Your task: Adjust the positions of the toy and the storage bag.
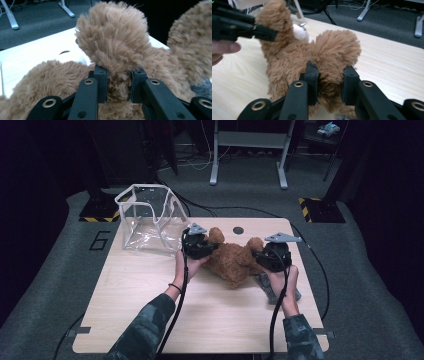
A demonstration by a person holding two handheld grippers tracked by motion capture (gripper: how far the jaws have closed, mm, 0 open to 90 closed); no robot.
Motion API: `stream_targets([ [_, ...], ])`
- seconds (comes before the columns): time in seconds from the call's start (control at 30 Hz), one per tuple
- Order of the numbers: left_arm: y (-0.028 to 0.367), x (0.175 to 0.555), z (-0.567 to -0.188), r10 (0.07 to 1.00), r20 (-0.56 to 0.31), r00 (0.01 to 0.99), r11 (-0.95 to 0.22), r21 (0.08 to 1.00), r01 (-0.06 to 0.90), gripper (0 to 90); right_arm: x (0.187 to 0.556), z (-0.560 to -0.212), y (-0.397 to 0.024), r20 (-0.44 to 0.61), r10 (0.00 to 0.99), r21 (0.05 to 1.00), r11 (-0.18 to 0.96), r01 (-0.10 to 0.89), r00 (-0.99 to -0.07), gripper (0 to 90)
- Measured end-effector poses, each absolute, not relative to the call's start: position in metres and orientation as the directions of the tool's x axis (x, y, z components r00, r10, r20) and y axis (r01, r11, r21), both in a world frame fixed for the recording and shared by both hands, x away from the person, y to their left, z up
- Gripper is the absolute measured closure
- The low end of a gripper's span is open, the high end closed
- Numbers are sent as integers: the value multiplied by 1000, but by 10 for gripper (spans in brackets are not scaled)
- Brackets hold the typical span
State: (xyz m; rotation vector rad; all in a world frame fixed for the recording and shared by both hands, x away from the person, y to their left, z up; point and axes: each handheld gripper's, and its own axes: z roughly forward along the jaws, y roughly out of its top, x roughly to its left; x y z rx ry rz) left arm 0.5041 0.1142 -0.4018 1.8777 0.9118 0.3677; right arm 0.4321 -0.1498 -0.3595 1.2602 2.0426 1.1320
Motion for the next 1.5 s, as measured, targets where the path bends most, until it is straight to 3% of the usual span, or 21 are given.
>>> stream_targets([
  [0.17,116,501,-414,723,-163,671,-250,844,474,684,424,-373,-143,9,874,821,271,502,-487,712],
  [0.2,115,500,-418,726,-161,668,-251,842,477,592,424,-382,-141,6,865,808,291,512,-502,709],
  [0.33,112,499,-409,746,-138,652,-240,857,456,438,422,-388,-143,43,860,801,274,532,-508,703],
  [0.37,112,499,-409,746,-138,652,-240,857,456,445,422,-388,-143,43,860,801,274,532,-508,703],
  [0.4,109,496,-405,744,-101,661,-270,859,435,506,421,-388,-142,39,850,802,287,525,-525,687],
  [0.5,108,495,-405,741,-96,664,-284,852,440,632,419,-386,-141,50,849,801,280,529,-526,643],
  [0.6,117,490,-408,732,-100,673,-288,851,439,685,418,-381,-149,77,846,813,253,524,-528,522],
  [0.77,131,479,-414,726,-122,676,-263,860,437,702,416,-370,-172,113,865,852,168,496,-488,396],
  [0.9,146,469,-425,725,-159,670,-222,867,446,708,422,-375,-183,108,886,840,161,518,-450,377],
  [1.0,159,457,-436,727,-193,659,-182,872,455,707,440,-402,-184,128,907,782,156,603,-400,337],
  [1.2,173,445,-449,737,-207,644,-154,876,457,707,465,-446,-178,189,905,703,146,696,-380,239],
  [1.3,178,444,-453,743,-217,633,-142,873,466,708,470,-458,-177,221,901,668,140,731,-374,233],
  [1.33,183,442,-457,743,-240,625,-125,868,481,708,470,-464,-174,257,885,652,138,746,-388,308],
  [1.43,189,441,-464,744,-250,619,-118,863,490,709,465,-467,-170,255,869,661,163,733,-423,586],
  [1.5,191,440,-465,742,-264,616,-107,860,499,710,462,-467,-169,232,871,674,178,717,-434,721],
])
